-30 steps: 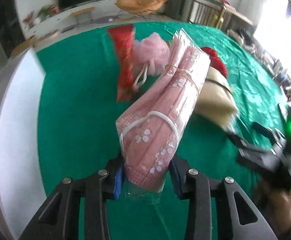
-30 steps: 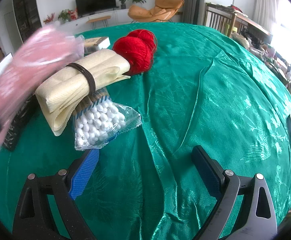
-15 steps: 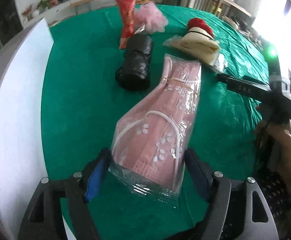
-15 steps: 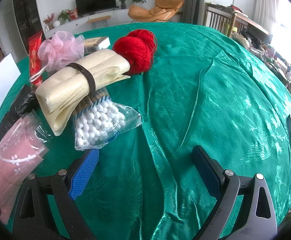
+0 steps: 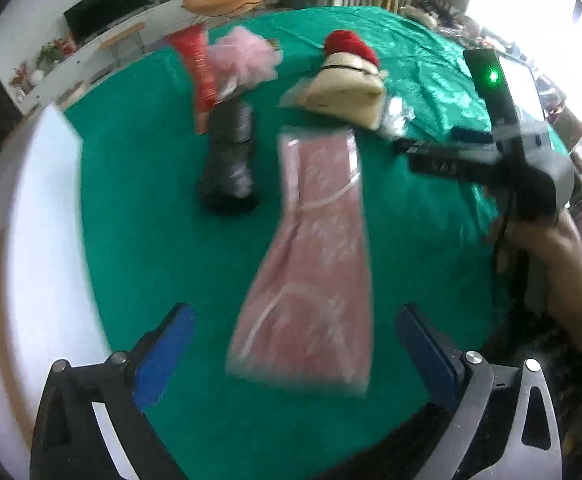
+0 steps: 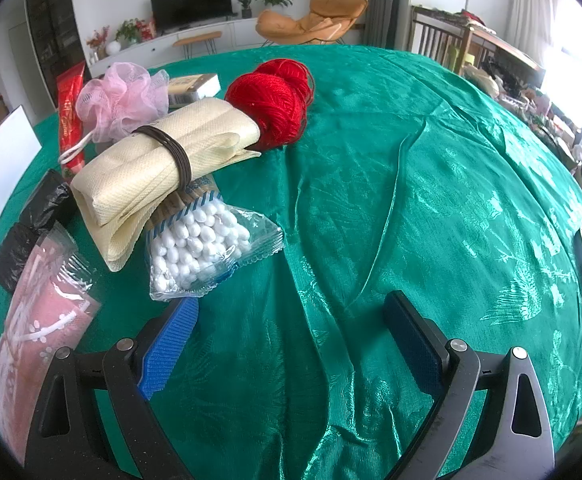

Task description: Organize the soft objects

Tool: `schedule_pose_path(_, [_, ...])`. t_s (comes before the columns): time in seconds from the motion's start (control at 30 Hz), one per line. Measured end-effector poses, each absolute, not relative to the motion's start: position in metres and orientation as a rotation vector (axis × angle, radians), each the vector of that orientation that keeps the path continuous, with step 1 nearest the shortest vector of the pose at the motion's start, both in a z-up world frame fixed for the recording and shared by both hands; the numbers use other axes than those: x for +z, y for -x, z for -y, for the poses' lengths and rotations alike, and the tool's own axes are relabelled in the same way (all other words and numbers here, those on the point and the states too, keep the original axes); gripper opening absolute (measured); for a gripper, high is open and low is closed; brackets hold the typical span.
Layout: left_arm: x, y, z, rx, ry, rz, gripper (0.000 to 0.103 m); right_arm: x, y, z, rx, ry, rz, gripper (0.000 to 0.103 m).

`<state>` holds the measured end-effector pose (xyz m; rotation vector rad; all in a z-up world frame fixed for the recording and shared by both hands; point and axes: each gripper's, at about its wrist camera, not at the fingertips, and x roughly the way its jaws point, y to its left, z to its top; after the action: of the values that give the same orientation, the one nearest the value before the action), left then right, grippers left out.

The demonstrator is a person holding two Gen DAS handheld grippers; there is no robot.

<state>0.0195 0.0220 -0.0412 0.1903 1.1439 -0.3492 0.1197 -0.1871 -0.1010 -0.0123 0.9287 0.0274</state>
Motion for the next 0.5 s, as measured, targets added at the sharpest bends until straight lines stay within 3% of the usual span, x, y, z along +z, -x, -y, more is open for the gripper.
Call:
schedule_pose_path(0.23, [-0.088,-0.053,0.025,-0.304,-0.331,-1.141,0.102,-0.101,-0.120,0.187,0.027,0.013,-0.929,0.096])
schedule_pose_path(0.37, [-0.091,-0.058,0.004,-0.301,-0.159,-1.164,0.100,-0.101,-0.120,0.187,0.027,0.013,-0.929,0.096])
schedule_pose_path(0.4, [-0.090,-0.055,0.000,-0.290,-0.146,-1.141,0.096,-0.101,-0.120,0.187,0.027,0.013,-0.929,0.096])
schedule_pose_path(0.43, [-0.087,-0.052,-0.003,-0.281,-0.143,-1.122,0.086,-0.101,-0.120,0.187,0.027,0.013,-0.929,0.096])
schedule_pose_path(0.47, [-0.083,-0.049,-0.006,-0.271,-0.135,-1.098,0.065,-0.101,-0.120,0.187,0.027,0.013,-0.929,0.096])
schedule_pose_path(0.5, [-0.079,-0.047,-0.010,-0.247,-0.133,-1.088,0.057,-0.101,-0.120,0.187,0.027,0.013,-0.929,0.096])
